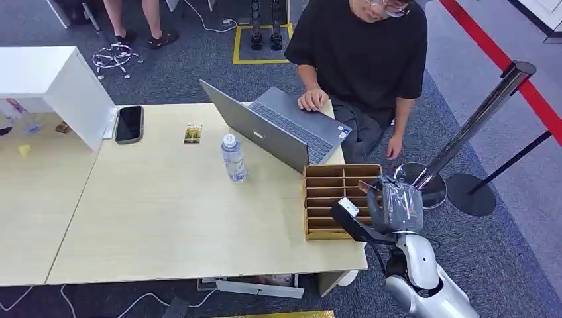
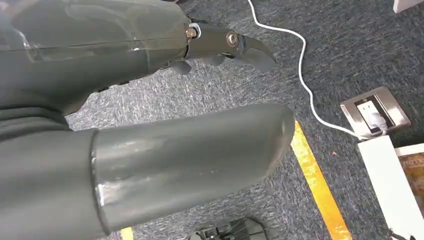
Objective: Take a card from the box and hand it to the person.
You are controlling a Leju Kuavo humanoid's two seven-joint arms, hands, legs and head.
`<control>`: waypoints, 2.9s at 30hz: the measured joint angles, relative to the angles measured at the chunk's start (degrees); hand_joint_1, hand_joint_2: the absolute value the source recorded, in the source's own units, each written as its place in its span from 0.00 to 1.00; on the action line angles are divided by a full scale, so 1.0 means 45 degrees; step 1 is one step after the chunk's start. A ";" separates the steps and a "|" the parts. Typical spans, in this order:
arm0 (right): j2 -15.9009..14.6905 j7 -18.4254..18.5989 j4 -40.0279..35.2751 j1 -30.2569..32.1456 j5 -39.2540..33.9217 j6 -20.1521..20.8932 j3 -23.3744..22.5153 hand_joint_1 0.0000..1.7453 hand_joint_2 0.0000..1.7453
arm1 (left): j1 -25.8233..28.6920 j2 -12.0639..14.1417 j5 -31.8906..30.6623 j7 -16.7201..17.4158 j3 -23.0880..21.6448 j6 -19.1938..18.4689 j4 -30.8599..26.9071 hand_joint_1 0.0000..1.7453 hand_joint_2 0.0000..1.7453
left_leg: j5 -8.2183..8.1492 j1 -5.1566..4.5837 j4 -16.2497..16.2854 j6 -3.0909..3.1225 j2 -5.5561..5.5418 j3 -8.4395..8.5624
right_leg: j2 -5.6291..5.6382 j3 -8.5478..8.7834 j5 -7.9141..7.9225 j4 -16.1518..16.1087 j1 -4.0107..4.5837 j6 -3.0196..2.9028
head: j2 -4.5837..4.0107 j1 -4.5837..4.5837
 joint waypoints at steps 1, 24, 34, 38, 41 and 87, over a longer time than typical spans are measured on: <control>-0.0024 0.0000 -0.0048 0.0000 0.0000 0.0000 -0.0024 0.80 1.00 | 0.0000 0.0000 0.0000 0.0000 0.0000 0.0000 0.0000 0.00 0.00 | 0.0000 0.0000 0.0000 0.0000 0.0000 -0.0001 | 0.0000 0.0000 0.0000 0.0000 0.0000 0.0000 | 0.0000 0.0000; -0.1229 0.0685 -0.1991 -0.0135 0.0917 0.0156 -0.1690 0.77 1.00 | -0.0022 0.0000 -0.0092 0.0015 0.0000 -0.0010 0.0000 0.00 0.00 | 0.0000 0.0000 0.0002 0.0000 0.0000 0.0000 | -0.0001 0.0000 0.0000 0.0000 -0.0001 0.0000 | 0.0000 0.0000; -0.1360 0.0496 -0.1724 0.0069 0.1117 -0.0646 -0.2380 0.77 1.00 | -0.0053 -0.0044 -0.0112 0.0058 0.0000 -0.0010 0.0000 0.00 0.00 | 0.0000 0.0000 0.0001 0.0000 -0.0001 -0.0002 | -0.0001 -0.0003 0.0000 0.0000 0.0000 0.0000 | 0.0000 -0.0005; -0.1360 0.0495 -0.1442 0.0174 0.1098 -0.0656 -0.2511 0.77 1.00 | -0.0056 -0.0044 -0.0146 0.0078 0.0000 -0.0010 0.0000 0.00 0.00 | 0.0000 0.0000 0.0001 0.0000 -0.0001 -0.0003 | -0.0001 -0.0003 0.0000 0.0000 0.0000 0.0000 | 0.0000 -0.0005; -0.1355 0.0495 -0.1136 0.0216 0.1049 -0.0656 -0.2550 0.78 1.00 | -0.0062 -0.0053 -0.0151 0.0122 0.0000 -0.0010 0.0000 0.00 0.00 | 0.0000 0.0000 0.0001 0.0000 0.0000 -0.0002 | -0.0001 -0.0003 0.0000 0.0000 0.0000 0.0000 | 0.0000 0.0005; -0.1311 0.0529 0.0836 0.0568 0.0840 -0.0651 -0.2594 0.73 1.00 | -0.0068 -0.0068 -0.0228 0.0228 0.0000 -0.0005 0.0000 0.00 0.00 | 0.0000 0.0000 0.0001 0.0000 -0.0001 -0.0007 | -0.0002 -0.0004 0.0000 0.0000 0.0000 0.0000 | 0.0000 0.0000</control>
